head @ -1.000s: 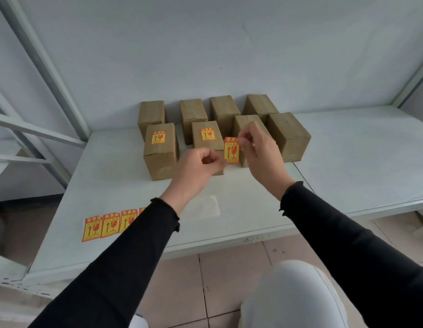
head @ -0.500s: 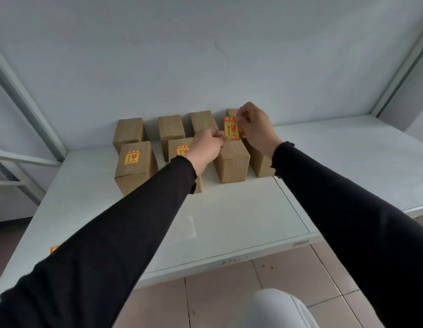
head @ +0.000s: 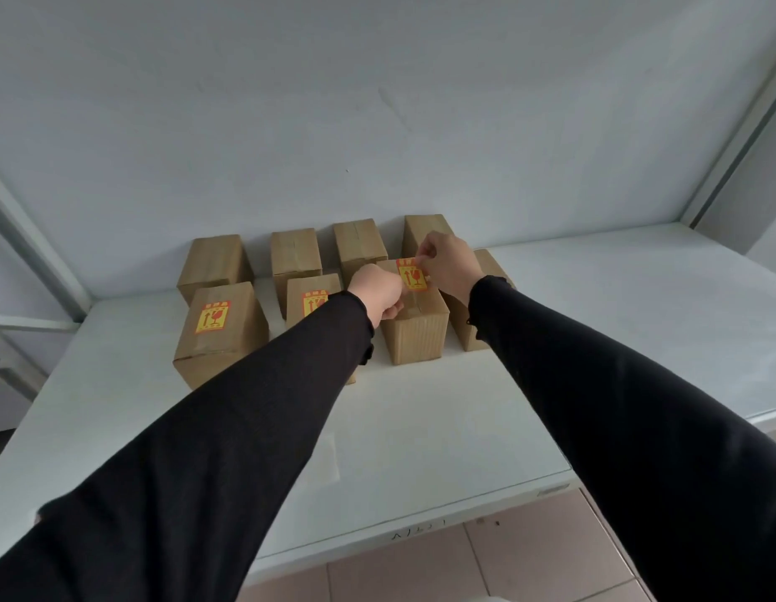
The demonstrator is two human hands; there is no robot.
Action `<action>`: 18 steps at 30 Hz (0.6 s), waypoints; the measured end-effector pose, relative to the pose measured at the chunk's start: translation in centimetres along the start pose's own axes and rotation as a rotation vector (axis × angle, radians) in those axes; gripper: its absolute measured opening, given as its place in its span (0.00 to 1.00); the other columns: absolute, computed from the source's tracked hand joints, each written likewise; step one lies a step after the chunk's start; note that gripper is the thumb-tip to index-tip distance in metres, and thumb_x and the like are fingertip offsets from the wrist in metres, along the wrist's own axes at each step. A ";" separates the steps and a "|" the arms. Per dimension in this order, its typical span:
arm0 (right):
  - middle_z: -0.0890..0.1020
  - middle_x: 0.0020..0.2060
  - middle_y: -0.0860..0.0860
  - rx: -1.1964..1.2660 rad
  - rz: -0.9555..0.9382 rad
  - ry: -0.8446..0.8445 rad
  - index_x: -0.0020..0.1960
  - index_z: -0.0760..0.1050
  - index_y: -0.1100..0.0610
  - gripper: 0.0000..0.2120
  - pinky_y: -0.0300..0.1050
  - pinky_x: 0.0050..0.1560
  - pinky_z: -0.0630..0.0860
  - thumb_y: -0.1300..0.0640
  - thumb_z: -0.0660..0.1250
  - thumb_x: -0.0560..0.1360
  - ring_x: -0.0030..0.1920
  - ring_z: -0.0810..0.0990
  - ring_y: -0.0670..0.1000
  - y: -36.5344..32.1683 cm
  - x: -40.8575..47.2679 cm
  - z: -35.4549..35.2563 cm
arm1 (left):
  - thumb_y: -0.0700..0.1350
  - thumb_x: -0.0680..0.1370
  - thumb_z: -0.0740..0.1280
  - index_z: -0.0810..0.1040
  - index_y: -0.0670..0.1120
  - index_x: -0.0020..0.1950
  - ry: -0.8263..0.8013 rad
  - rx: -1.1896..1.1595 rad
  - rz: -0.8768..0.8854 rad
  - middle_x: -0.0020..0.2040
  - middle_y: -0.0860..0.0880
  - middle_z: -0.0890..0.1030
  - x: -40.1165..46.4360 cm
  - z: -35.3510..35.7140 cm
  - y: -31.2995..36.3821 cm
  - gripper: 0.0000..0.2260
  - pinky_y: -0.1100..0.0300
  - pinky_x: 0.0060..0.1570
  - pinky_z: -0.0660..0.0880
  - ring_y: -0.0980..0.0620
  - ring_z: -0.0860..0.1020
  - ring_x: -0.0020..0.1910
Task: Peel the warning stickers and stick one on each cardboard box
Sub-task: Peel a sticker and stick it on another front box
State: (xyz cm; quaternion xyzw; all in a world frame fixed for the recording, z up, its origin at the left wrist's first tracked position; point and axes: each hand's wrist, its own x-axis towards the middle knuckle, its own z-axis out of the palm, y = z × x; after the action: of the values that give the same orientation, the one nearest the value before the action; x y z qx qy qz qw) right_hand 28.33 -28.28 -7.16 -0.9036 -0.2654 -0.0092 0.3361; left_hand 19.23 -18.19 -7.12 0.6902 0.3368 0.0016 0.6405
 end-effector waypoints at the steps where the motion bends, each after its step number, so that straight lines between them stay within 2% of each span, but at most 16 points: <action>1: 0.80 0.46 0.50 -0.006 0.000 0.000 0.50 0.77 0.56 0.04 0.45 0.46 0.78 0.56 0.65 0.79 0.47 0.79 0.50 0.1 0.2 0.3 | 0.34 0.80 0.64 0.76 0.40 0.55 0.000 0.001 0.005 0.37 0.45 0.74 0.3 0.0 -0.2 0.06 0.70 0.17 0.67 0.52 0.72 0.29; 5: 0.81 0.44 0.49 -0.030 -0.001 0.008 0.48 0.77 0.55 0.04 0.43 0.44 0.77 0.56 0.66 0.79 0.45 0.78 0.49 0.4 0.7 1.1 | 0.33 0.79 0.65 0.77 0.38 0.59 0.006 0.005 0.030 0.43 0.43 0.75 1.3 -0.2 -0.6 0.10 0.67 0.19 0.71 0.50 0.75 0.31; 9: 0.81 0.45 0.49 -0.052 -0.009 0.022 0.48 0.77 0.54 0.03 0.45 0.47 0.79 0.56 0.66 0.78 0.45 0.78 0.50 0.4 0.6 1.5 | 0.33 0.79 0.65 0.75 0.40 0.56 0.010 0.023 0.026 0.48 0.41 0.75 1.6 -0.1 -0.8 0.07 0.67 0.19 0.72 0.49 0.75 0.33; 13: 0.80 0.45 0.50 -0.077 -0.012 0.016 0.47 0.78 0.55 0.03 0.45 0.47 0.78 0.57 0.66 0.78 0.46 0.77 0.50 0.6 0.5 1.5 | 0.33 0.78 0.67 0.76 0.40 0.56 0.001 0.048 0.021 0.48 0.42 0.75 1.6 0.2 -0.7 0.08 0.66 0.19 0.73 0.49 0.74 0.35; 18: 0.79 0.45 0.50 -0.088 0.003 0.003 0.47 0.77 0.55 0.02 0.41 0.42 0.73 0.57 0.66 0.78 0.46 0.76 0.50 0.5 0.4 1.3 | 0.32 0.77 0.66 0.75 0.40 0.52 0.002 0.075 0.033 0.48 0.41 0.74 1.1 0.4 -0.5 0.06 0.67 0.18 0.71 0.48 0.74 0.36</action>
State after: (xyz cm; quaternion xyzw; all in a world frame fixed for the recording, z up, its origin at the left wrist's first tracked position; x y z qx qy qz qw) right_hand 28.74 -27.60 -8.42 -0.9179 -0.2626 -0.0218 0.2966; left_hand 20.02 -18.09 -8.08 0.7192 0.3259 0.0005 0.6137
